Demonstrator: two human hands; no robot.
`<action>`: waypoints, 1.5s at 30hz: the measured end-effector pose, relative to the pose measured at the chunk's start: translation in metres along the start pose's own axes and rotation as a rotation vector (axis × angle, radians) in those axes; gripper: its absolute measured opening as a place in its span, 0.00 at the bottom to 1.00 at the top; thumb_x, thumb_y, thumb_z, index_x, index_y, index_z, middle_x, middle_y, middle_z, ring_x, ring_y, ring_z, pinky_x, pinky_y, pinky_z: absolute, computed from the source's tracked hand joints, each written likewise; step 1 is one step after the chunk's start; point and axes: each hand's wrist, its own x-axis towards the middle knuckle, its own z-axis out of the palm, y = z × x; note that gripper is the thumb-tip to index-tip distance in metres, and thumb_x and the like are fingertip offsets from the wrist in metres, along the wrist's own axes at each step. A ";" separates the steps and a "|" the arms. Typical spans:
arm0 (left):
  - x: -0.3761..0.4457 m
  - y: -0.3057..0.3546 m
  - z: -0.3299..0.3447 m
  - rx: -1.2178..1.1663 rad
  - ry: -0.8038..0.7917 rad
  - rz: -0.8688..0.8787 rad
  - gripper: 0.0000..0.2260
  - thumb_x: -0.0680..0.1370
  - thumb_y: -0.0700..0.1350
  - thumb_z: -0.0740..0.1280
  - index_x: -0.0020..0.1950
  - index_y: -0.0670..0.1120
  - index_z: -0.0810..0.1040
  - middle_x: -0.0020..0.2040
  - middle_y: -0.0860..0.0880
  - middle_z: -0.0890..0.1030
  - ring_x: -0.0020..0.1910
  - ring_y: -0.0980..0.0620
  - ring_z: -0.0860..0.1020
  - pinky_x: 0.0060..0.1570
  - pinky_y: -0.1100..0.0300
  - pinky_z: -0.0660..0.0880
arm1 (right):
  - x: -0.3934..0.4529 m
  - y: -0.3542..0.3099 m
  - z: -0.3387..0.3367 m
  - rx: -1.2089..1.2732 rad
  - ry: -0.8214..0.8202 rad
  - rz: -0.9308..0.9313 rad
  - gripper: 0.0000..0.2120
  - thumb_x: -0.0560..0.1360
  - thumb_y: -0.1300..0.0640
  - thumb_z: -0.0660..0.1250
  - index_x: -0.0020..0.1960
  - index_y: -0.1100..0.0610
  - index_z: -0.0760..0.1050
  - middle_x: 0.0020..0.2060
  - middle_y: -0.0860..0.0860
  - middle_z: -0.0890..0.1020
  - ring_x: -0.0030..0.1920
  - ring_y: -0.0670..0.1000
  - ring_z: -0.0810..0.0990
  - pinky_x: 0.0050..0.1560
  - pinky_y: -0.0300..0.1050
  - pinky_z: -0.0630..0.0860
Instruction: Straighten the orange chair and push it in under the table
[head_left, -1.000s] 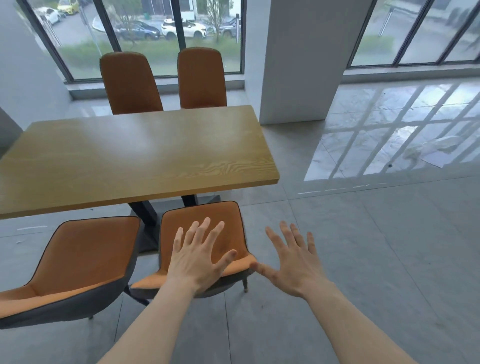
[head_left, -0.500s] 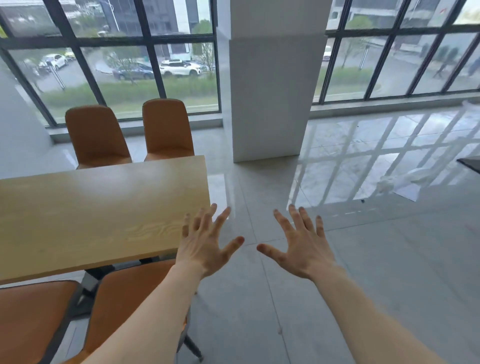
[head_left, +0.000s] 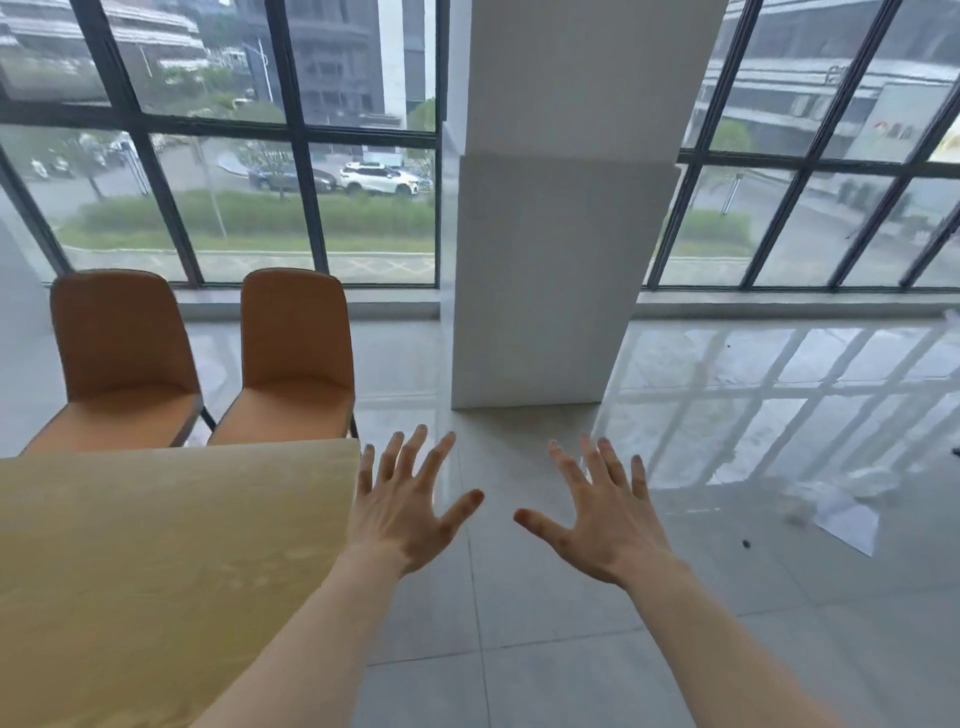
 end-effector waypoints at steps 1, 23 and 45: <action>0.025 -0.003 -0.001 0.004 0.002 -0.012 0.37 0.75 0.77 0.45 0.81 0.65 0.42 0.84 0.53 0.44 0.82 0.50 0.39 0.78 0.44 0.33 | 0.026 0.003 -0.006 0.004 0.001 -0.017 0.49 0.69 0.17 0.44 0.82 0.41 0.37 0.83 0.51 0.37 0.81 0.53 0.32 0.79 0.63 0.33; 0.590 -0.121 0.003 0.102 0.125 -0.341 0.38 0.74 0.78 0.43 0.81 0.64 0.42 0.84 0.52 0.46 0.82 0.48 0.40 0.77 0.43 0.31 | 0.696 0.006 -0.059 0.025 -0.027 -0.396 0.50 0.69 0.17 0.45 0.82 0.41 0.39 0.83 0.52 0.39 0.81 0.55 0.35 0.79 0.64 0.35; 0.965 -0.571 -0.051 0.080 0.309 -0.897 0.36 0.76 0.76 0.44 0.81 0.64 0.41 0.84 0.52 0.45 0.82 0.48 0.40 0.77 0.43 0.32 | 1.286 -0.429 -0.031 -0.030 -0.064 -0.973 0.50 0.68 0.16 0.44 0.83 0.41 0.43 0.84 0.51 0.42 0.82 0.55 0.38 0.80 0.61 0.38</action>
